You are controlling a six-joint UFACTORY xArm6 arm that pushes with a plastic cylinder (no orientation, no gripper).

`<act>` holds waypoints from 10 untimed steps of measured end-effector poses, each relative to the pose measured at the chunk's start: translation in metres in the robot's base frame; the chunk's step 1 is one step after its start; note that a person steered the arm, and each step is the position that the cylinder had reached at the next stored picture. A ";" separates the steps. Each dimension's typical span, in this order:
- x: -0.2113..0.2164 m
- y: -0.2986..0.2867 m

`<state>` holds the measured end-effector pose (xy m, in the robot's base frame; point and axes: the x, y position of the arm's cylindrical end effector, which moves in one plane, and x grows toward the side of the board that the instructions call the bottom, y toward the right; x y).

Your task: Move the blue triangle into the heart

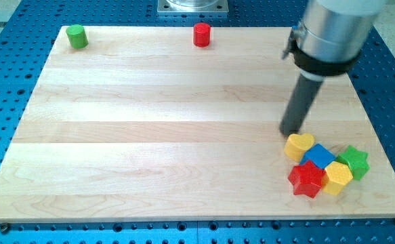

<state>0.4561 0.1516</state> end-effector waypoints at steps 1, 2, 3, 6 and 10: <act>-0.067 -0.009; -0.087 0.061; -0.084 0.097; -0.208 0.154; -0.227 0.096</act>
<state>0.2295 0.2478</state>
